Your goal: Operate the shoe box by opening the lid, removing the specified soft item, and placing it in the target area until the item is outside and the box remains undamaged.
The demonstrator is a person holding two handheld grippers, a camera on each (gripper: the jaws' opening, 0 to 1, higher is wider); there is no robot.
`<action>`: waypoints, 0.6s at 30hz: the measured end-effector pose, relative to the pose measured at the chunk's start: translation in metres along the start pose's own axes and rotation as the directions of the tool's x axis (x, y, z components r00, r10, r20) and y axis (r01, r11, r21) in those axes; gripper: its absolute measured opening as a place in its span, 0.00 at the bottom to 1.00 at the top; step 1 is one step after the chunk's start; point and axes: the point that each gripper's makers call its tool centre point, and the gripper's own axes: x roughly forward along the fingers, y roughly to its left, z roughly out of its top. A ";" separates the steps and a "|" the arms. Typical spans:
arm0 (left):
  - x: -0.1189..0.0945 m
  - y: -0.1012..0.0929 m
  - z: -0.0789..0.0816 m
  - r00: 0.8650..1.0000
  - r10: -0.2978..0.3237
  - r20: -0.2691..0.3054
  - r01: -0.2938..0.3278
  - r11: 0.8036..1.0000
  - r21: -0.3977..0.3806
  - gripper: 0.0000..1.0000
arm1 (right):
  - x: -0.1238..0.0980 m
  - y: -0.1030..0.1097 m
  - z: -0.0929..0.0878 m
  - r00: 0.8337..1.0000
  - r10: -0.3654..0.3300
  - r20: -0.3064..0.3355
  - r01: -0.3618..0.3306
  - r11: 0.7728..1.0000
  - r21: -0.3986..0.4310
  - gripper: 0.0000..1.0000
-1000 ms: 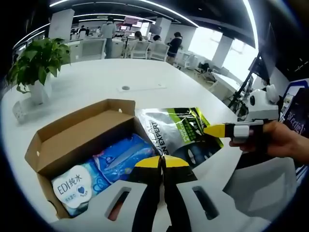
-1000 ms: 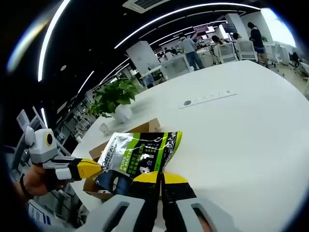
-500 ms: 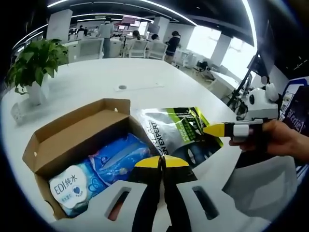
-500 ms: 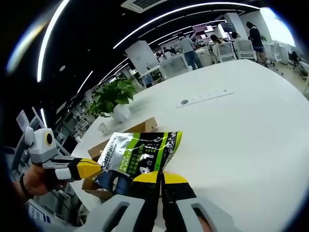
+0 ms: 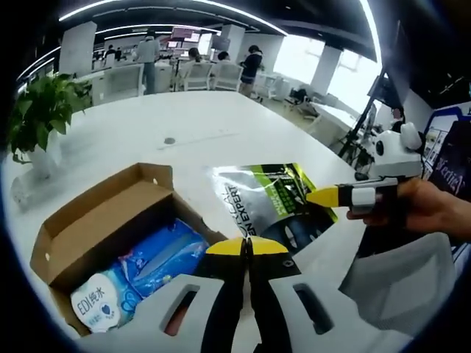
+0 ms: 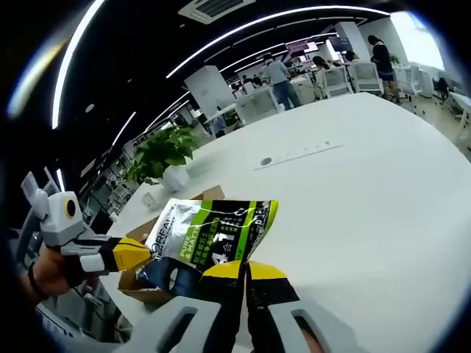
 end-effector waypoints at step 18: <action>0.033 -0.018 0.011 0.999 -0.031 -0.037 0.033 0.997 0.069 0.00 | 0.003 -0.037 0.012 0.999 -0.030 -0.014 0.030 1.000 0.003 0.00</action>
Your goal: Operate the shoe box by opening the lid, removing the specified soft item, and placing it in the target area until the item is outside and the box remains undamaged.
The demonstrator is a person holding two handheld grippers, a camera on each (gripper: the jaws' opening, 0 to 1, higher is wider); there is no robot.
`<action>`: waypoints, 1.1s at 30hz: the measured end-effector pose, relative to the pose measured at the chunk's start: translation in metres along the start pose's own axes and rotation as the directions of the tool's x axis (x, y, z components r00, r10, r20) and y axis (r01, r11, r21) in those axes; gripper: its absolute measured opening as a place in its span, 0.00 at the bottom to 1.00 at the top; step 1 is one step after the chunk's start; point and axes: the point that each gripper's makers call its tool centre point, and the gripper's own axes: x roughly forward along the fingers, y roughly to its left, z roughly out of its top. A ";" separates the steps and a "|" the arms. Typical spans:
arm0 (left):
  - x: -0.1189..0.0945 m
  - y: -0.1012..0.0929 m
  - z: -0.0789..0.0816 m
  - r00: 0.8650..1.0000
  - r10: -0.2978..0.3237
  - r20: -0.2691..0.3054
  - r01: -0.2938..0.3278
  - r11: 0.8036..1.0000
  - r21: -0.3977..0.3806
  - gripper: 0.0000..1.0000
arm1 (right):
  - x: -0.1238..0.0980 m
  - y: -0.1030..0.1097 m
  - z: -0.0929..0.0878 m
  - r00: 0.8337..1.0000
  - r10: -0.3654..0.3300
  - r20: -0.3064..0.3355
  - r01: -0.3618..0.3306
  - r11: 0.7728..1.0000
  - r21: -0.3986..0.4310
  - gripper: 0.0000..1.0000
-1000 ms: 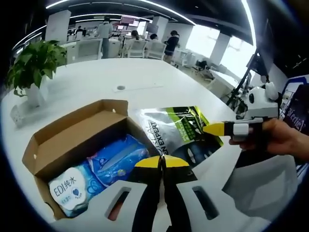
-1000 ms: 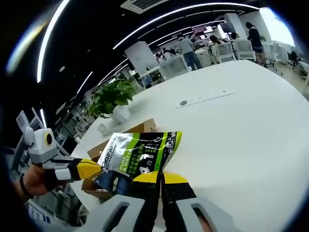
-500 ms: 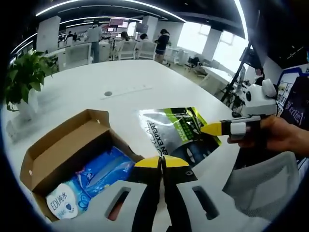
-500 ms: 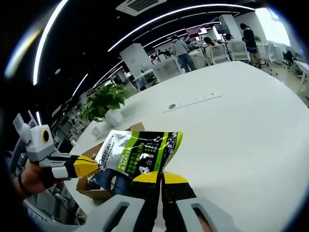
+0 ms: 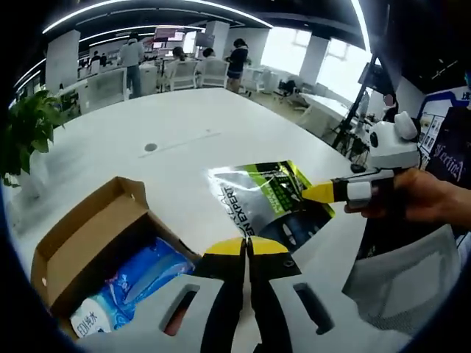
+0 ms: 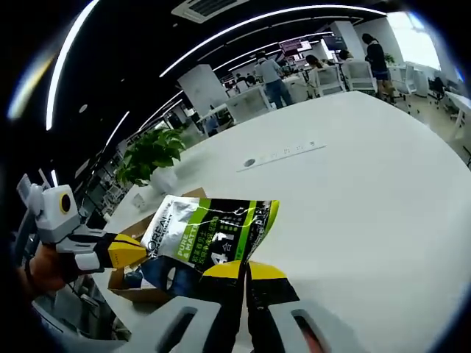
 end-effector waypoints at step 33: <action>0.046 0.014 -0.001 0.996 -0.003 -0.088 0.012 0.995 0.095 0.01 | 0.038 -0.033 0.017 0.999 -0.017 -0.038 0.018 1.000 0.014 0.00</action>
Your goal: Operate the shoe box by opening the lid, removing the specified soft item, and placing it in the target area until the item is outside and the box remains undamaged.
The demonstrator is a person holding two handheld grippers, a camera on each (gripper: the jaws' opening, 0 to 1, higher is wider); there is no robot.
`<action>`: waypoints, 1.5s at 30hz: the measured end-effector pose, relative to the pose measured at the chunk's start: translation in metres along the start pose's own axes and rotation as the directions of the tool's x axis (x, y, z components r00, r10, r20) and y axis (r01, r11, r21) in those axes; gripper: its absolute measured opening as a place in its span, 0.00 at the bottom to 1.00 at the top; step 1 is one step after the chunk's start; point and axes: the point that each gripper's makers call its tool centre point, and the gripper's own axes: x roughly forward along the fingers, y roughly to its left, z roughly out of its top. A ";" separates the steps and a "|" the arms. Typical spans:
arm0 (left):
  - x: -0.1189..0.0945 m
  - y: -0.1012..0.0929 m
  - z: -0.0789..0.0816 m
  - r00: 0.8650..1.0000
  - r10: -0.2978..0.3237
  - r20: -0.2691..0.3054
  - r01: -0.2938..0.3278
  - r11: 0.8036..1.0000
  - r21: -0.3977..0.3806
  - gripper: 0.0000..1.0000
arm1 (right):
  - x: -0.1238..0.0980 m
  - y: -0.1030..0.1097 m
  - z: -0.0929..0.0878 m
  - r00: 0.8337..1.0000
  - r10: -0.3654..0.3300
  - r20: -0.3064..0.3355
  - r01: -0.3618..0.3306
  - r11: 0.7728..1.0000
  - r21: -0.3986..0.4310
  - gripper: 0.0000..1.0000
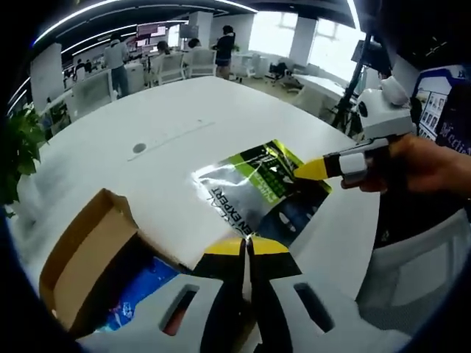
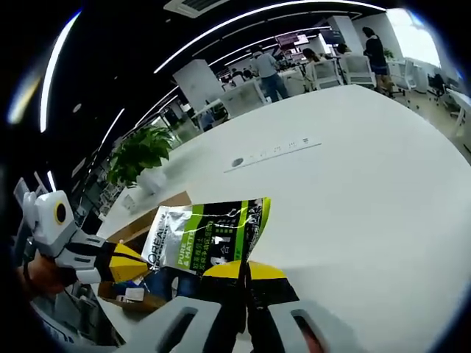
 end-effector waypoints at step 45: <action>0.066 0.011 -0.017 0.993 0.006 -0.115 0.008 0.993 0.117 0.02 | 0.045 -0.042 -0.003 0.994 -0.053 -0.100 0.047 0.997 -0.060 0.00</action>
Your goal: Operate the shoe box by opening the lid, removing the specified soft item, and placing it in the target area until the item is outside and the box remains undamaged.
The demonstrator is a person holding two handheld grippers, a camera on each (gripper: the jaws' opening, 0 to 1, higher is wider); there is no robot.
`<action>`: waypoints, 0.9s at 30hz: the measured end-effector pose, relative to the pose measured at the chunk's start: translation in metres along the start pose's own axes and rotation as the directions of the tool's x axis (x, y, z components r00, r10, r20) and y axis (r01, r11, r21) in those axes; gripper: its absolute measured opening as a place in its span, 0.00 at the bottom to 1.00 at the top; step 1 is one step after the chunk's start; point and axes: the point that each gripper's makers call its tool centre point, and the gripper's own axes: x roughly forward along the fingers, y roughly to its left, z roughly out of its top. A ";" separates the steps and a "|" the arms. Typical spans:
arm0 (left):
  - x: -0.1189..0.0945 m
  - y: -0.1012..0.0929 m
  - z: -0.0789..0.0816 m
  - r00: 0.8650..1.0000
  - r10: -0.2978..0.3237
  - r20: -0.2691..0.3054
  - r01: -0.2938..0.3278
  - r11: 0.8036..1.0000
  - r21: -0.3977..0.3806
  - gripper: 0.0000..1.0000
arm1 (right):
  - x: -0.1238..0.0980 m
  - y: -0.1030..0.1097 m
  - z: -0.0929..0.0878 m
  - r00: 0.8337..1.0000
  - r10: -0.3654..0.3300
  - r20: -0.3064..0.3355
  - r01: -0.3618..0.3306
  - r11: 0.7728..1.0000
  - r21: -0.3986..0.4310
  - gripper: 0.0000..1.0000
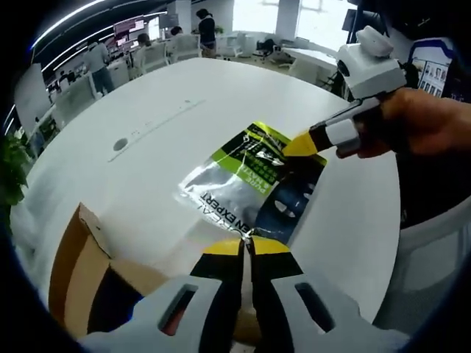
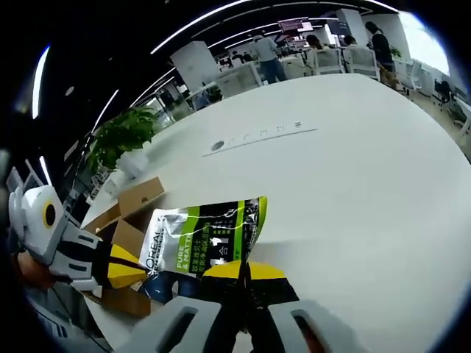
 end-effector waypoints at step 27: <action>0.030 0.014 -0.014 0.995 0.035 -0.093 -0.030 0.998 0.055 0.02 | 0.034 -0.009 -0.001 1.000 -0.009 -0.030 0.009 1.000 0.013 0.00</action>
